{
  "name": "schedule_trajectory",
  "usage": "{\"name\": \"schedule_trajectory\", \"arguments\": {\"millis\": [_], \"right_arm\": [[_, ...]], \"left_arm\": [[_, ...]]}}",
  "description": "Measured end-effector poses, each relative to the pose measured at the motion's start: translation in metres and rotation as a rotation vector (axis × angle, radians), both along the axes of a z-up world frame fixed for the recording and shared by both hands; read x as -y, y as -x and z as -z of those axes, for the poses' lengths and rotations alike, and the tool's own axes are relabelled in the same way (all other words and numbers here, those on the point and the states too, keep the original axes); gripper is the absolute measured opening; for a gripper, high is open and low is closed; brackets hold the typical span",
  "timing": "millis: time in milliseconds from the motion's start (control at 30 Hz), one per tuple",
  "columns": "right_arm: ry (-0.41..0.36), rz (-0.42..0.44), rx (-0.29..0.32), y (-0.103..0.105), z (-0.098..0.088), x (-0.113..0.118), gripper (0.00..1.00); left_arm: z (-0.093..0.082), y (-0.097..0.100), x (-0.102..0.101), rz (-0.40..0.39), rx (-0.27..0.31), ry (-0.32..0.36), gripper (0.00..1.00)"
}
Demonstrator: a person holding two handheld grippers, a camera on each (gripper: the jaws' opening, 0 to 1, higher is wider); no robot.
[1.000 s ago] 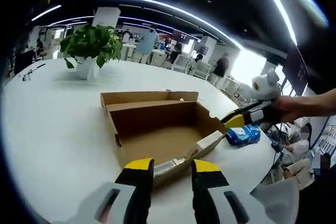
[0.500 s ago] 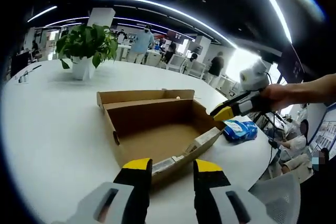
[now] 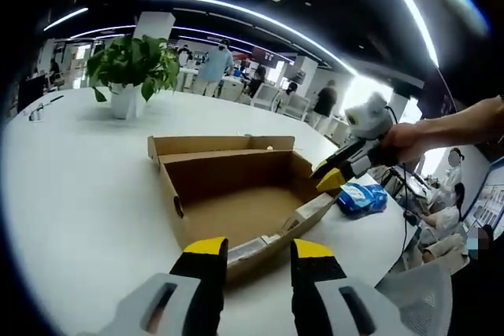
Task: Operate the shoe box by opening the lid, removing the specified soft item, and placing it in the target area until the item is outside and the box remains undamaged.
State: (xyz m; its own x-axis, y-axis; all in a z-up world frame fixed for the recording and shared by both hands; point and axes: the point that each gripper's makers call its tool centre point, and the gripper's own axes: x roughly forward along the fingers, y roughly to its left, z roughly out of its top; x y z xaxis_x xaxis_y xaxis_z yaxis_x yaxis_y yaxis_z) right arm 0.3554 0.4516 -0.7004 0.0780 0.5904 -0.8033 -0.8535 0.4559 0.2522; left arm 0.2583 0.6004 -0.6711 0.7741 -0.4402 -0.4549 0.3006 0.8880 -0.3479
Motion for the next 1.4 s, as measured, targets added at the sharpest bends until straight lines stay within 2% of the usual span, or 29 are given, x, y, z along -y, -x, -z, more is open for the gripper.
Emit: {"name": "schedule_trajectory", "arguments": {"millis": [233, 333, 433, 700, 800, 933, 1200, 1300, 1400], "right_arm": [[0.102, -0.138, -0.002, 0.003, 0.012, 0.009, 0.31], [0.150, -0.250, -0.013, 0.008, 0.019, 0.014, 0.32], [0.140, -0.261, -0.010, 0.003, 0.018, 0.009, 0.31], [0.190, -0.420, -0.013, 0.001, 0.032, 0.000, 0.35], [0.199, -0.439, 0.017, -0.004, 0.033, 0.000, 0.41], [0.202, -0.380, 0.034, -0.013, 0.034, 0.004, 0.48], [0.199, -0.332, 0.059, -0.019, 0.033, 0.007, 0.49], [0.198, -0.344, 0.051, -0.017, 0.033, 0.007, 0.49], [0.204, -0.398, 0.052, -0.009, 0.034, 0.005, 0.48]], "left_arm": [[0.001, 0.001, -0.006, -0.014, 0.002, 0.002, 0.32], [0.001, 0.003, -0.006, -0.020, 0.001, 0.006, 0.32], [0.002, 0.004, -0.004, -0.017, -0.001, 0.006, 0.32], [0.003, 0.007, -0.002, -0.008, -0.008, 0.016, 0.32], [0.004, 0.009, -0.002, 0.002, -0.008, 0.004, 0.32], [0.004, 0.009, -0.003, 0.004, -0.009, 0.001, 0.32], [0.004, 0.009, -0.004, 0.003, -0.011, -0.004, 0.32], [0.005, 0.009, -0.006, 0.001, -0.013, -0.005, 0.32], [0.006, 0.009, -0.007, -0.004, -0.014, -0.003, 0.32]]}}
